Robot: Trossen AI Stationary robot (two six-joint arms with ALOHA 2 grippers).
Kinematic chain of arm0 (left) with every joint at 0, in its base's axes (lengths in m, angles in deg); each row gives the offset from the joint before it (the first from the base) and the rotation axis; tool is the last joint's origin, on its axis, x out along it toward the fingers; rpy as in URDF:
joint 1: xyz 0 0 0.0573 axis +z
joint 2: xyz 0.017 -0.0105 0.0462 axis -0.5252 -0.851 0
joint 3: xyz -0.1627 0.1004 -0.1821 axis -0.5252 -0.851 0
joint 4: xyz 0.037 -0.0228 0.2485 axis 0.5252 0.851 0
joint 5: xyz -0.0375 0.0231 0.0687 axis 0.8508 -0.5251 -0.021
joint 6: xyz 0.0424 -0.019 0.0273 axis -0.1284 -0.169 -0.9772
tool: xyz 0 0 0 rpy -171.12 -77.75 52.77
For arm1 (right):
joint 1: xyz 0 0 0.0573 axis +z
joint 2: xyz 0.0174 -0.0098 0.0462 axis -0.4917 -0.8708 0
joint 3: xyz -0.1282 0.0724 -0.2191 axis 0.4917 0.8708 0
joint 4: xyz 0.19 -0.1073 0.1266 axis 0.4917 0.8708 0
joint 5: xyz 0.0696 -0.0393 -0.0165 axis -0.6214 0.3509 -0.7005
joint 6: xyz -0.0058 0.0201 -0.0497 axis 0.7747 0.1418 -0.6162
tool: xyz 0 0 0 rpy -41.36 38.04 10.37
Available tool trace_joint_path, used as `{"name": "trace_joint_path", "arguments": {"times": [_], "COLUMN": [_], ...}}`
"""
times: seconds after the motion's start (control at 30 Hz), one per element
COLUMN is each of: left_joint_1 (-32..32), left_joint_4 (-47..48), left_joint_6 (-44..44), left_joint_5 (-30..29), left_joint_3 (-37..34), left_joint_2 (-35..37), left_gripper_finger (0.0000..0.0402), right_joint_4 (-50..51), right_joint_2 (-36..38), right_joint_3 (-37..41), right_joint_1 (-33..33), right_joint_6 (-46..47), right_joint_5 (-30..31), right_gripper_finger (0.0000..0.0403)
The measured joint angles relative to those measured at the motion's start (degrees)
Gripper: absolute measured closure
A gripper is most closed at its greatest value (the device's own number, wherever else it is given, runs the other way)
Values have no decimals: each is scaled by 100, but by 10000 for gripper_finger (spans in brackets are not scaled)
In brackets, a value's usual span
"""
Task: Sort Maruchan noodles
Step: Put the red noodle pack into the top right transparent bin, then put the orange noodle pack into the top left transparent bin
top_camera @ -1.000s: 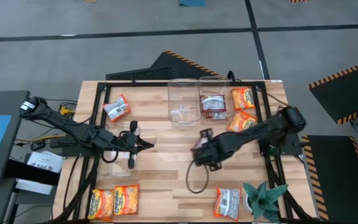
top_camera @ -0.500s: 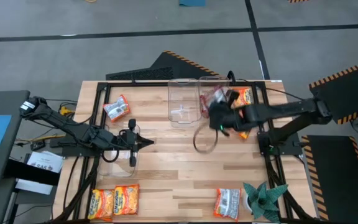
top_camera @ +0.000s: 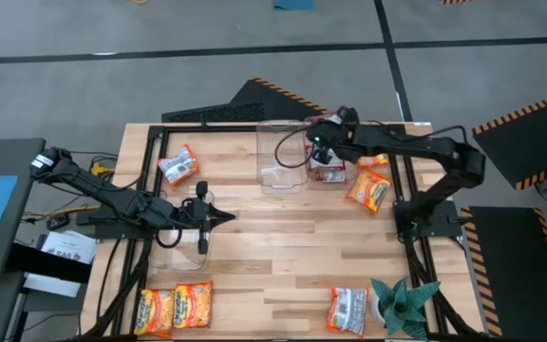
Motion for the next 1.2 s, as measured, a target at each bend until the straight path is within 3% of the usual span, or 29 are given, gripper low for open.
{"name": "trace_joint_path", "arguments": {"times": [0.23,0.47,0.7,0.9,1.07,1.2], "left_joint_1": [0,0,2,0,0,0], "left_joint_4": [9,47,152,264,292,292], "left_joint_6": [-2,-2,9,173,216,218], "left_joint_5": [2,-30,-81,-84,-83,-82], "left_joint_3": [1,0,0,0,0,1], "left_joint_2": [0,0,0,-1,-2,-2], "left_gripper_finger": [401,401,401,401,401,402], "right_joint_4": [-51,-41,389,1554,2882,3789], "right_joint_2": [-526,-517,69,690,1181,1579], "right_joint_3": [-3,-26,-35,-35,-35,-9], "right_joint_1": [-113,-108,-63,88,389,866], "right_joint_6": [-282,-212,242,1061,1876,2571], "right_joint_5": [-20,132,54,-1166,-2536,-2830], "right_gripper_finger": [354,312,216,161,160,164]}}
